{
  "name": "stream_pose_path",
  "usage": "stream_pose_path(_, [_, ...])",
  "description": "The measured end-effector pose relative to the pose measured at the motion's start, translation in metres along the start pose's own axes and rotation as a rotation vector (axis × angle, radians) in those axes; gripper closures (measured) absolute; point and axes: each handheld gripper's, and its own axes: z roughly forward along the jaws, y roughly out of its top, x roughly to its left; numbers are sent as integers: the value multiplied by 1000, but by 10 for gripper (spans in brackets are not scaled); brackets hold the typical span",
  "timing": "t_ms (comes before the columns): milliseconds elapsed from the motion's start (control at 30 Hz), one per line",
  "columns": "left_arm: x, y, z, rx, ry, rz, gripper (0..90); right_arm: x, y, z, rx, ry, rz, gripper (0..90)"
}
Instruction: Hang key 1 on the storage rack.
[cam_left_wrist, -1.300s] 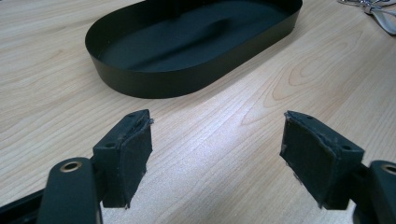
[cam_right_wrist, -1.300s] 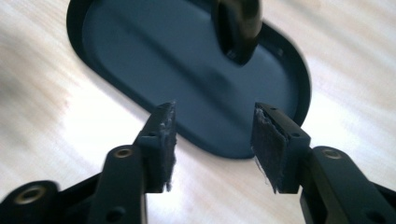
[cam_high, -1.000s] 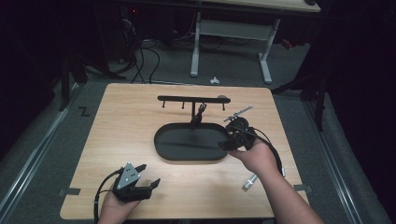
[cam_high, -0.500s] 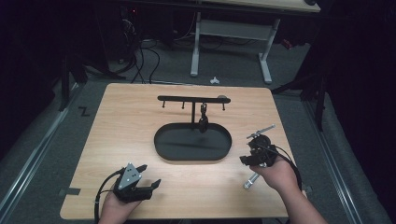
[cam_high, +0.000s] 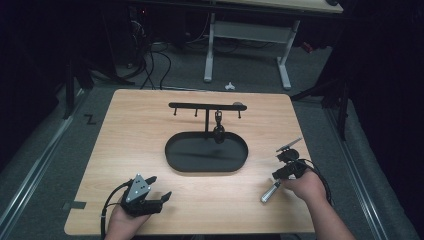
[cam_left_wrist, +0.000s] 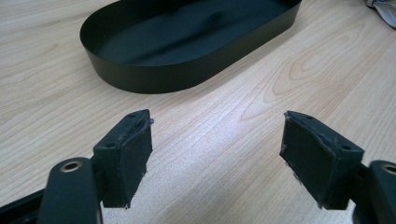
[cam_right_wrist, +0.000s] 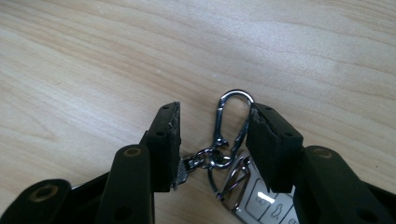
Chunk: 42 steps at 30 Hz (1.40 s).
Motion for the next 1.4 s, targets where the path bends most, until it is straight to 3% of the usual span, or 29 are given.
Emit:
stream_pose_path(200, [1,0,-2,-5,1,-4,252,-7,2,9,57,-5,14,668])
stream_pose_path(300, [1,0,-2,-5,0,-3,252,-4,2,9,47,-9,18,686])
stream_pose_path(667, [1,0,-2,-8,3,-4,252,18,15,11,-1,32,-37,701])
stream_pose_path(767, [1,0,-2,-9,3,-5,252,23,19,10,-29,43,-53,766])
stream_pose_path(800, [1,0,-2,-8,2,-5,252,26,22,10,-19,32,-79,788])
stream_pose_path(900, [1,0,-2,-9,2,-2,253,30,23,11,-11,22,-91,775])
stream_pose_path(967, [1,0,-2,-8,1,-2,253,30,25,9,2,30,-92,687])
stream_pose_path(1000, [1,0,-2,-8,1,-2,253,30,25,9,2,30,-92,687])
stream_pose_path(1200, [1,0,-1,-4,-1,1,253,21,21,10,35,45,-71,594])
stream_pose_path(1267, [1,0,-1,-4,-1,1,253,22,18,14,44,56,-88,606])
stream_pose_path(1300, [0,0,-1,-4,1,2,253,25,17,14,38,37,-125,659])
stream_pose_path(1367, [0,0,-1,-3,1,3,253,25,17,13,42,34,-131,690])
stream_pose_path(1400, [0,0,-1,-1,-1,4,253,26,17,13,47,33,-139,747])
